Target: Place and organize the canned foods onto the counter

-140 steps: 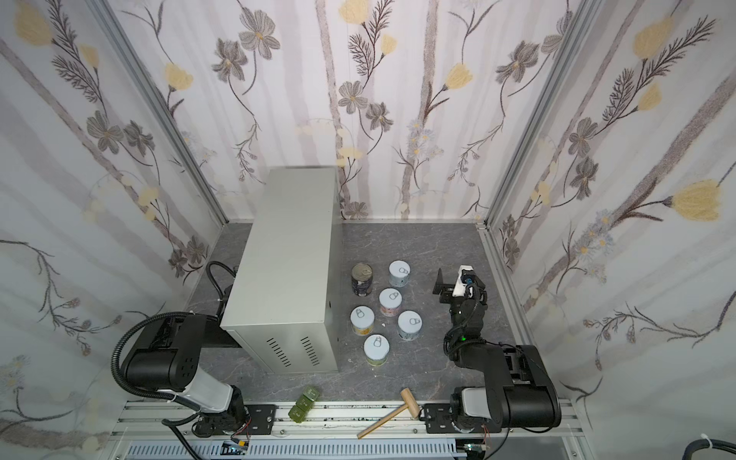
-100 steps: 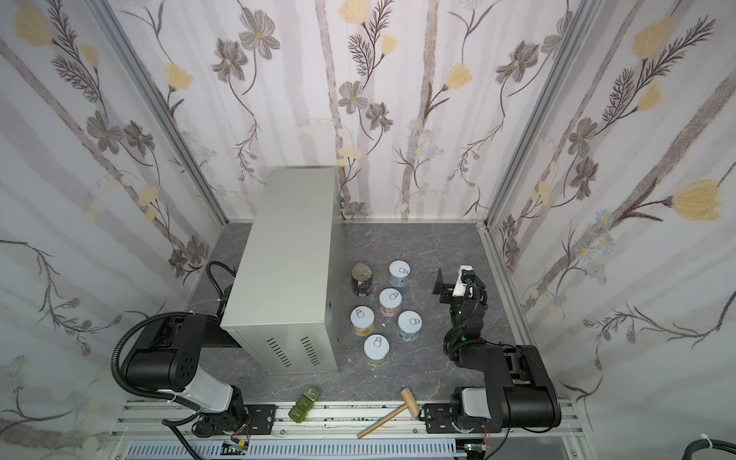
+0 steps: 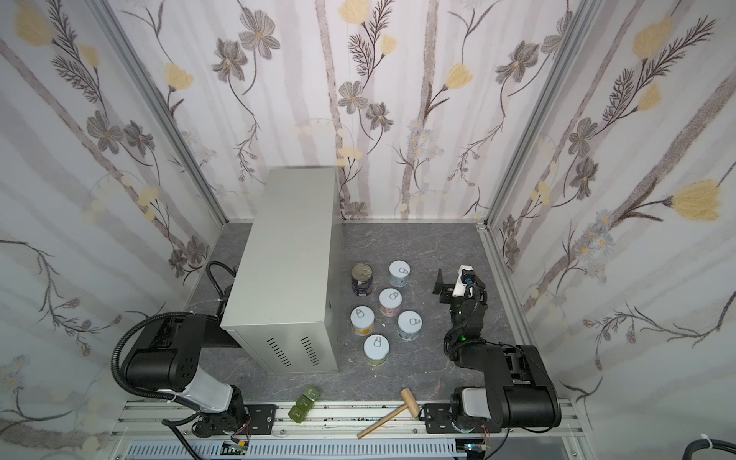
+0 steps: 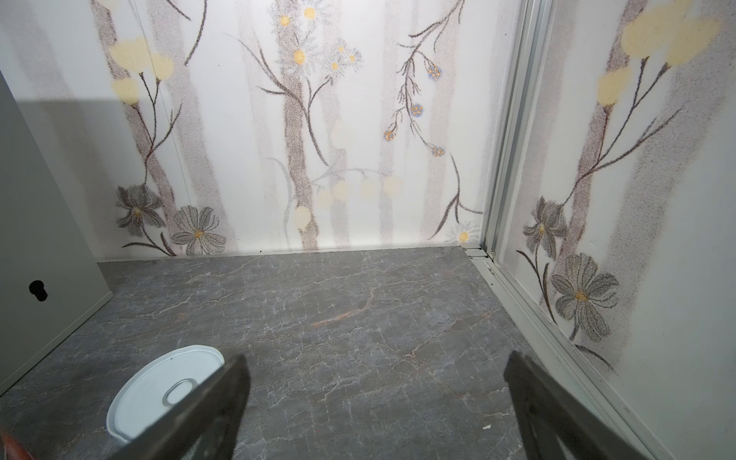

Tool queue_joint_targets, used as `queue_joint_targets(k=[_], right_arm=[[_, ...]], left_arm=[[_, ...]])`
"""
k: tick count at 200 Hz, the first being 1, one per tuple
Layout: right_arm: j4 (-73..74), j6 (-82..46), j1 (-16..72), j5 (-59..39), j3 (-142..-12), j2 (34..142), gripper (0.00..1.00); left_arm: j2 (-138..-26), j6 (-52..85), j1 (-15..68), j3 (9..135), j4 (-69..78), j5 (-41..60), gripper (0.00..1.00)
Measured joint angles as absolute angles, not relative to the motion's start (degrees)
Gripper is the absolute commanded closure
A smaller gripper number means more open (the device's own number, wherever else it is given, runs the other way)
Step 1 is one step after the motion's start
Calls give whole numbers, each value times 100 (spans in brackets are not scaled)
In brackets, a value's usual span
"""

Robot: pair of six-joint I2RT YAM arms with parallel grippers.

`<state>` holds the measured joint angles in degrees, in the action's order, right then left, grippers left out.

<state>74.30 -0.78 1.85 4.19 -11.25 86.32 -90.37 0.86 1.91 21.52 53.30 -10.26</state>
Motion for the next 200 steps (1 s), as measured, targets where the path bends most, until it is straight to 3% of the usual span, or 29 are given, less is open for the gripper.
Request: queue_joint_targets(k=[73, 109, 154, 200], right_arm=[[7430, -78, 185, 419, -1125, 8632, 0], [7430, -78, 185, 419, -1125, 8632, 0], [7430, -78, 178, 419, -1125, 8632, 0], [7417, -86, 148, 423, -1140, 8632, 0]], left_arm=[[-8597, 108, 261, 2276, 4792, -1264, 0], [-7994, 414, 281, 3465, 3330, -2115, 0], [-7931, 934, 272, 5655, 379, -3002, 0], [-7883, 1090, 239, 7465, -2320, -3159, 0]])
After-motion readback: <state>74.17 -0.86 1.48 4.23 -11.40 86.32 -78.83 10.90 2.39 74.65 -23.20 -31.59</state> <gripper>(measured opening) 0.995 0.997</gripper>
